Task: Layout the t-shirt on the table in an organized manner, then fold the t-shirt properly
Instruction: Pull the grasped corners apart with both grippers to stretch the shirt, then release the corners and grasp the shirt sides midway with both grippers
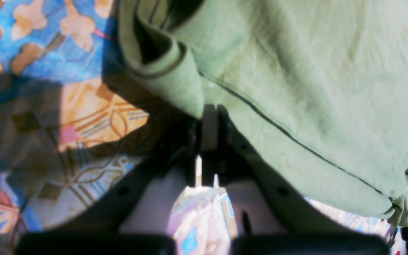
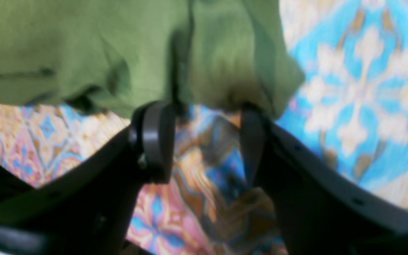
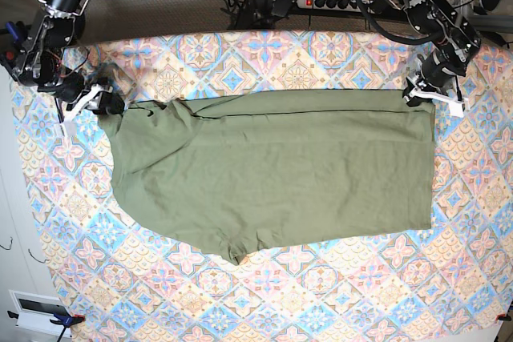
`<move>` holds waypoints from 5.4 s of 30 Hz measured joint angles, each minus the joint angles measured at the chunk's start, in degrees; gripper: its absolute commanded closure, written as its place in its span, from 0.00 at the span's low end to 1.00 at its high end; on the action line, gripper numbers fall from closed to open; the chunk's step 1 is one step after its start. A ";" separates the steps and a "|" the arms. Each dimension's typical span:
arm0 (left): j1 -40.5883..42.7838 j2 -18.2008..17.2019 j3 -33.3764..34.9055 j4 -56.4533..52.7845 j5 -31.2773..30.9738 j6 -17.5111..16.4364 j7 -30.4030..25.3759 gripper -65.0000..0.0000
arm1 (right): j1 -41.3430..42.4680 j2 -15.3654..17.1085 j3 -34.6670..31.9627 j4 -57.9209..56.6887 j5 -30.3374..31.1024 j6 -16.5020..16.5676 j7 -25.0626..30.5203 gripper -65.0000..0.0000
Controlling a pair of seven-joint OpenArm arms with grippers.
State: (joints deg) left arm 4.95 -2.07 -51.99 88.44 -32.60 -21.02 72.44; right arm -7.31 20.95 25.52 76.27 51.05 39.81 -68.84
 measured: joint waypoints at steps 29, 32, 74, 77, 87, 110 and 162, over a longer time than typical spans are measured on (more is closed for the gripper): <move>0.02 0.00 0.00 0.00 0.00 0.00 0.00 1.00 | 5.70 -0.02 3.85 -10.60 0.50 0.02 2.47 0.71; 0.00 0.00 0.00 0.00 0.00 0.00 0.00 1.00 | 5.66 -0.24 3.85 -10.69 0.13 0.00 2.16 0.95; 16.52 -6.49 0.28 0.57 -11.06 -0.70 -1.97 1.00 | -14.95 -0.74 11.02 3.13 8.81 0.22 -3.23 0.99; 17.51 -6.51 0.28 0.61 -11.69 -0.94 -1.95 1.00 | -16.55 -0.48 12.17 4.63 9.01 0.24 -3.21 0.99; 18.69 -6.49 0.28 0.70 -12.85 -0.92 -1.97 1.00 | -16.98 -0.50 12.15 5.27 8.83 0.24 -3.23 0.97; 19.02 -6.51 -2.69 1.07 -17.35 -1.31 3.61 0.51 | -16.83 -3.85 19.26 5.29 7.93 0.00 -3.28 0.65; -23.23 -16.59 22.03 -31.19 18.60 0.63 -29.09 0.51 | 11.41 -4.26 -0.39 12.15 -13.60 0.07 -2.38 0.65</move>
State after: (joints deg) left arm -18.28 -18.65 -29.95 57.25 -14.00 -20.38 43.35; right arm 4.10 16.69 25.12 88.42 37.45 39.88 -71.22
